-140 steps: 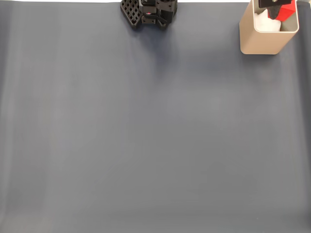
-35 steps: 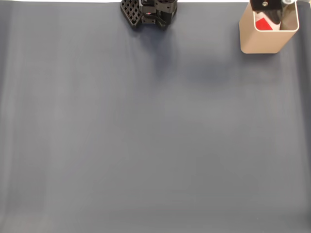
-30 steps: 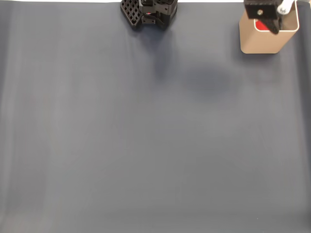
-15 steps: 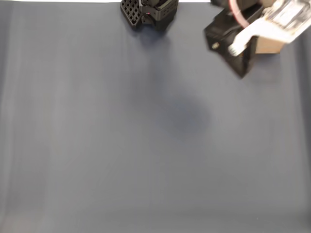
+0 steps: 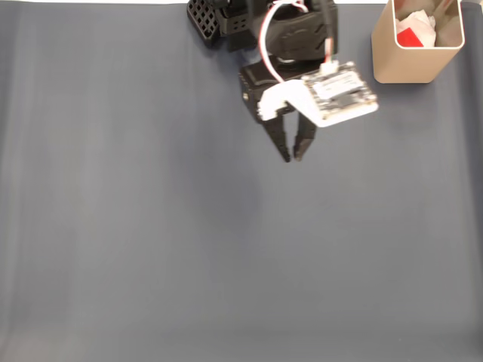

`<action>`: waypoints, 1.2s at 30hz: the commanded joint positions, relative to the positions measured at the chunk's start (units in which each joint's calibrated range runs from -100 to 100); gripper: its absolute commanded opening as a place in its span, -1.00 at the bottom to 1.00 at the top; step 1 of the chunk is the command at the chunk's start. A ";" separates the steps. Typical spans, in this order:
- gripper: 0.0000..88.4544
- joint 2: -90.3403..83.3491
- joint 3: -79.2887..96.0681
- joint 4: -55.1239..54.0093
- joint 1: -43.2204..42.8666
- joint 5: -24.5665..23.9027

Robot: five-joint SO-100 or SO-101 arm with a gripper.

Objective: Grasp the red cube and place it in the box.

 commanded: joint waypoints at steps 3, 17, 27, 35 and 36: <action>-0.99 -4.11 2.64 -2.17 3.95 -0.05; -0.99 -13.47 16.42 -5.86 11.41 -0.44; -0.99 -27.68 33.30 -7.66 12.12 0.15; -0.99 -38.42 43.61 -7.33 12.75 0.24; -0.99 -39.20 44.61 -7.25 12.97 0.24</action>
